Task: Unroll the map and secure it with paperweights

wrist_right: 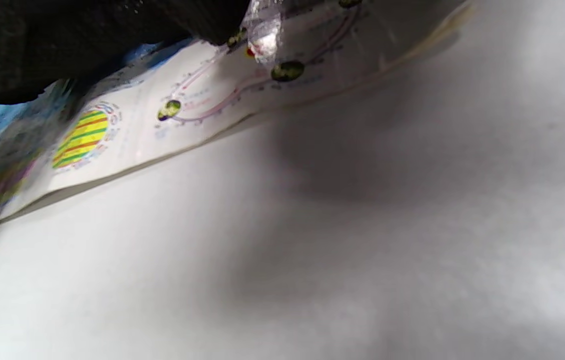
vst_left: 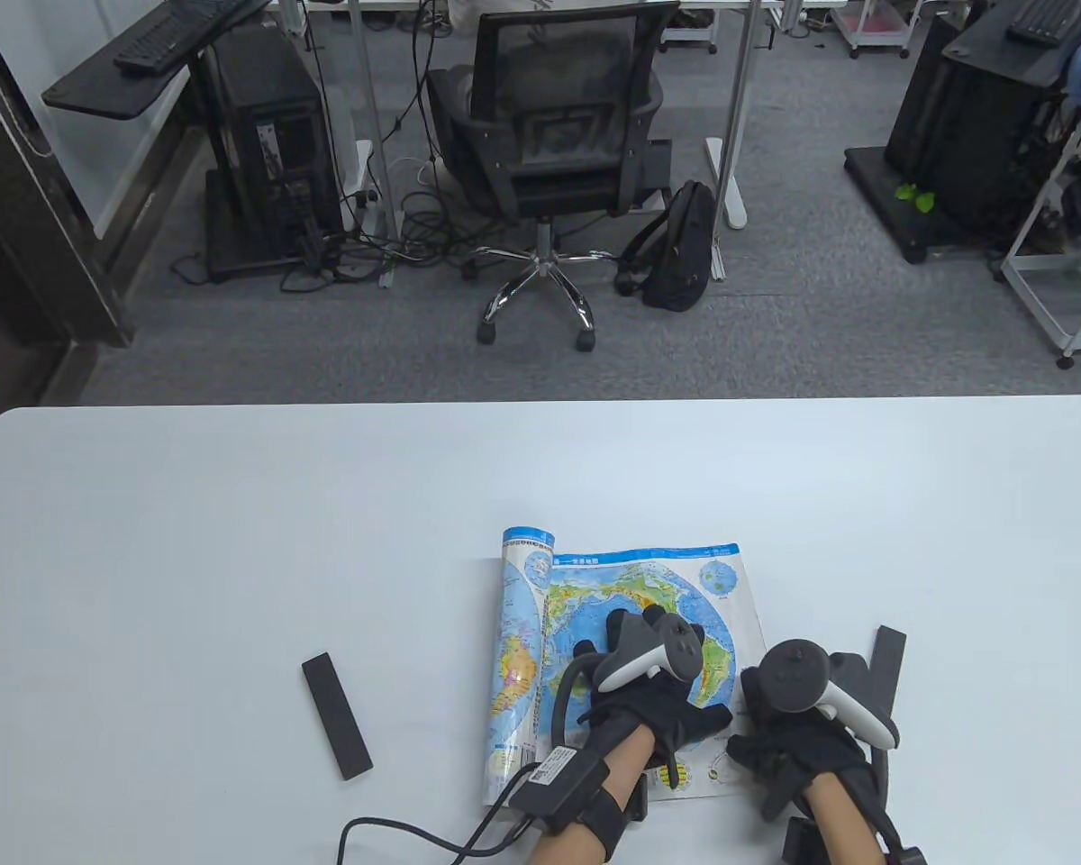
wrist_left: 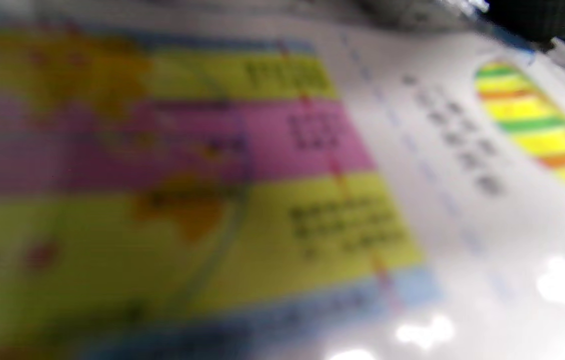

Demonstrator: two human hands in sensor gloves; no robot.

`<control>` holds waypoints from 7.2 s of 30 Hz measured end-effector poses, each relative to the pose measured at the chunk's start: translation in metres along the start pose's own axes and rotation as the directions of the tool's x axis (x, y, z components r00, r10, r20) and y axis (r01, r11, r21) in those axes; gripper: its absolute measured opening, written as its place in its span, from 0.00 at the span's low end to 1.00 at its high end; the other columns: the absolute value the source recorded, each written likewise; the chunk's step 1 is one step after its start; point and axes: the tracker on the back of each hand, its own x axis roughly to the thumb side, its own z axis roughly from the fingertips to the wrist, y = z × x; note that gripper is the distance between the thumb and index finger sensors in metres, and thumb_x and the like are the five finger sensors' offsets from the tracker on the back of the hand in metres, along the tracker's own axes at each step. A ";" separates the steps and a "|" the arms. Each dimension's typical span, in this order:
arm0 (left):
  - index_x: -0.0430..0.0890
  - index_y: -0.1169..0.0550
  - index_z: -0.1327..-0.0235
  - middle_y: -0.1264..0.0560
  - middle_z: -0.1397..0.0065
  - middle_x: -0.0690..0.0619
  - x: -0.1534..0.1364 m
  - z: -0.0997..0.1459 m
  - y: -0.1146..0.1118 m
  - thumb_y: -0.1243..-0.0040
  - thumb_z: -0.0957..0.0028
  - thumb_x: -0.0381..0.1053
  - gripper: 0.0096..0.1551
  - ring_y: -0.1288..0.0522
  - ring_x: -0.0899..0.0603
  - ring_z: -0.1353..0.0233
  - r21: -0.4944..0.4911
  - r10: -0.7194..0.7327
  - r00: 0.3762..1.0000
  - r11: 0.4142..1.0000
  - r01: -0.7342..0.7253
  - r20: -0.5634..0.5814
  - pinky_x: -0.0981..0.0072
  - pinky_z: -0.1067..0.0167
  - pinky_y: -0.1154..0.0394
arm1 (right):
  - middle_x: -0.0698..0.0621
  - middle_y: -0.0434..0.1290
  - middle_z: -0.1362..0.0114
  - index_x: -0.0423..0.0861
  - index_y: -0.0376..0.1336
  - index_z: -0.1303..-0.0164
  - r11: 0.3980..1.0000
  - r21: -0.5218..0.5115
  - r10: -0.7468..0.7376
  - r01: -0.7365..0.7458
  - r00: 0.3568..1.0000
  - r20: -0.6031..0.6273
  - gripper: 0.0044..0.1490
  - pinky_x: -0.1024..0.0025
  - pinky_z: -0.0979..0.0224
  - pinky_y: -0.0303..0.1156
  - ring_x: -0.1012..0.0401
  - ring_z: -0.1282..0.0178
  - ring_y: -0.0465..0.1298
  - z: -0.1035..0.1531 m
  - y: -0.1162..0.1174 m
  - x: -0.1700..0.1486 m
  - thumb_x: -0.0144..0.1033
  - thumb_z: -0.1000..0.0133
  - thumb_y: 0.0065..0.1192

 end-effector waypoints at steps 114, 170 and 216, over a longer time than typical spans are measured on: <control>0.58 0.57 0.25 0.65 0.18 0.51 -0.225 0.112 0.018 0.50 0.42 0.60 0.42 0.70 0.35 0.22 0.107 0.112 0.970 0.990 -0.090 -0.217 0.34 0.34 0.69 | 0.28 0.46 0.20 0.39 0.46 0.24 0.934 -0.238 0.220 -0.267 0.954 -0.205 0.36 0.38 0.34 0.60 0.34 0.33 0.56 -0.026 -0.021 0.020 0.26 0.40 0.56; 0.45 0.63 0.26 0.68 0.22 0.34 -0.276 0.173 0.047 0.51 0.42 0.65 0.51 0.61 0.25 0.23 0.375 0.384 0.879 0.888 -0.267 -0.282 0.32 0.32 0.54 | 0.33 0.24 0.22 0.52 0.34 0.22 0.899 0.076 0.395 -0.431 0.874 0.285 0.47 0.18 0.44 0.38 0.23 0.33 0.29 -0.094 0.090 0.243 0.56 0.39 0.53; 0.51 0.34 0.26 0.32 0.26 0.36 -0.222 0.178 0.055 0.34 0.51 0.49 0.38 0.24 0.37 0.40 0.567 0.429 0.901 0.728 -0.385 0.063 0.55 0.55 0.18 | 0.34 0.22 0.23 0.52 0.33 0.22 0.897 0.097 0.391 -0.431 0.877 0.278 0.47 0.19 0.43 0.36 0.24 0.33 0.28 -0.093 0.089 0.243 0.57 0.39 0.52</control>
